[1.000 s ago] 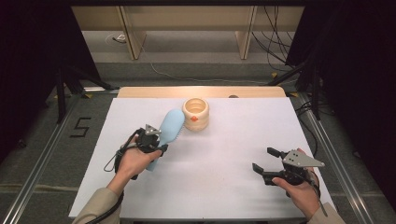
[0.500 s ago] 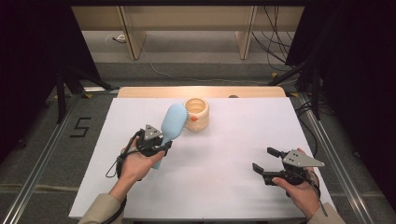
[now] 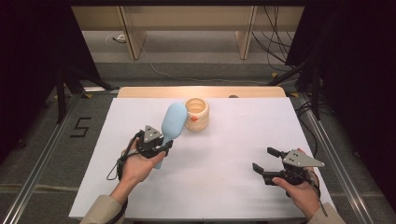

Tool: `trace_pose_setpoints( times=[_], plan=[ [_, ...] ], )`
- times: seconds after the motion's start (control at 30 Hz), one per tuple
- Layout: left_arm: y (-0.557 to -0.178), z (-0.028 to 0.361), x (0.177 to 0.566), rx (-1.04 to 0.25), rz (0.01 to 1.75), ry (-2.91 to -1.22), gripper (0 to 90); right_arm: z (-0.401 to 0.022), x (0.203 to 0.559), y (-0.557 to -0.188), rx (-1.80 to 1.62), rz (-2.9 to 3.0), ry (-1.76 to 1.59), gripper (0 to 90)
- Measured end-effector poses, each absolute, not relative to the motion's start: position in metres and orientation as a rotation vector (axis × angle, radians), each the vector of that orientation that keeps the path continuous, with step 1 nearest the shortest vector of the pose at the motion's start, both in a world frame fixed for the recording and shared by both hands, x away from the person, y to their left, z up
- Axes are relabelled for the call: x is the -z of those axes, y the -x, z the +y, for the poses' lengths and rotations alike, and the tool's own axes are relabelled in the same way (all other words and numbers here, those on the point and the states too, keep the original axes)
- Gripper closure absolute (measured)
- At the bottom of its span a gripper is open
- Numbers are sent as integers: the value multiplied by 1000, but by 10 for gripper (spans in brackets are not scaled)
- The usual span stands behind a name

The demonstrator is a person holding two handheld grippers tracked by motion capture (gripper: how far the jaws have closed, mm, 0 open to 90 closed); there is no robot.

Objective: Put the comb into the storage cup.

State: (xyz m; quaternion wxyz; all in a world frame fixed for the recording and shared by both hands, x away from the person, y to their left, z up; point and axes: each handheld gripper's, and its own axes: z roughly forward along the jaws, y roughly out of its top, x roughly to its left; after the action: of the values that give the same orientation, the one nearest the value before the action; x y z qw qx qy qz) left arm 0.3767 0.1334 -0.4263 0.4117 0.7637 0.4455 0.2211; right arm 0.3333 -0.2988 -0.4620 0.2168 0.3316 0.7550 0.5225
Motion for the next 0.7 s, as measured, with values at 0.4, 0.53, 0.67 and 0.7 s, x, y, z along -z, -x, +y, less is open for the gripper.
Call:
trace_pose_setpoints(
  times=[0.4,0.53,0.67,0.7],
  plan=[
    [-373,130,422,-563,1098,-1908,696,-299,462,-334,-1451,2088,-919,155],
    [-371,127,421,-566,1088,-1910,696,-299,462,-333,-1448,2089,-920,155],
    [-370,125,421,-570,1077,-1911,696,-299,462,-334,-1451,2088,-917,155],
    [-370,125,421,-570,1075,-1909,696,-299,462,-334,-1445,2089,-919,155]
  ],
)
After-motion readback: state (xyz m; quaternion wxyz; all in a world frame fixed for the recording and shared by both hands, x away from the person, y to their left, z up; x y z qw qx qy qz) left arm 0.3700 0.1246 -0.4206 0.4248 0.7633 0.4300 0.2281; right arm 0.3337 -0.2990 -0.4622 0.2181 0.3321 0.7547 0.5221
